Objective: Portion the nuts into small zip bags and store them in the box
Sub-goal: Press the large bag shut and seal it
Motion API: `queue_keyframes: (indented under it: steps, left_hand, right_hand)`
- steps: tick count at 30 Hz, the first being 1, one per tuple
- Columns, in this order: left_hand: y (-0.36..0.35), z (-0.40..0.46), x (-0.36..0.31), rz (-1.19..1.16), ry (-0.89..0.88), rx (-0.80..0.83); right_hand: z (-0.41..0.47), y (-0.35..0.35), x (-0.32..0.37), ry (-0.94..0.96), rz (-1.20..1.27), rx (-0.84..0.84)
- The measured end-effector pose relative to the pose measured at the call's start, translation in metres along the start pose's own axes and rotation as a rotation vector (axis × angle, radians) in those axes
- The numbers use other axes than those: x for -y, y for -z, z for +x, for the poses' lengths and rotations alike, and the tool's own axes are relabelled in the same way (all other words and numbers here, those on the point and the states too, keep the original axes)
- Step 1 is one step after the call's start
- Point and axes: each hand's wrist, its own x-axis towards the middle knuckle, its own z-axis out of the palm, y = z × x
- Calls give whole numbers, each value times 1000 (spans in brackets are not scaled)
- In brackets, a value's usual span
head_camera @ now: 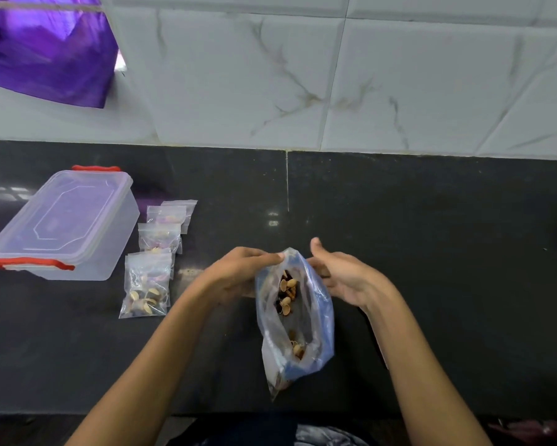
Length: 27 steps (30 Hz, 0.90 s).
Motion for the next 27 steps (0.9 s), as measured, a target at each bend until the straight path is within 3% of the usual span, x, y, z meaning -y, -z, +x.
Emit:
queue_keyframes:
  steps: [3, 6, 9, 12, 15, 17, 23, 25, 27]
  left_hand:
    - [-1, 6, -4, -55, 38, 65]
    - [-7, 12, 2, 227, -183, -122]
    - [-19, 8, 7, 568, -468, -415]
    - [-25, 5, 12, 706, -597, -498]
    - [-24, 6, 18, 766, -631, -494]
    - [-23, 5, 18, 756, -608, -487]
    - [-8, 1, 20, 576, -395, -372]
    - [-11, -1, 21, 575, -445, -425]
    - [-18, -2, 21, 572, -496, -506]
  right_hand:
    - [4, -1, 9, -4, -26, 72]
    - [5, -4, 7, 75, -62, 76]
    - [-1, -14, 4, 200, -266, -49]
    - [-6, -22, 2, 309, -444, -276]
    - [-8, -25, -3, 446, -514, -473]
    - [-10, -28, -5, 503, -571, -520]
    - [-20, -11, -4, 327, -477, -230]
    - [-21, -11, -5, 351, -470, -289]
    - [-21, -21, -7, 473, -547, -472]
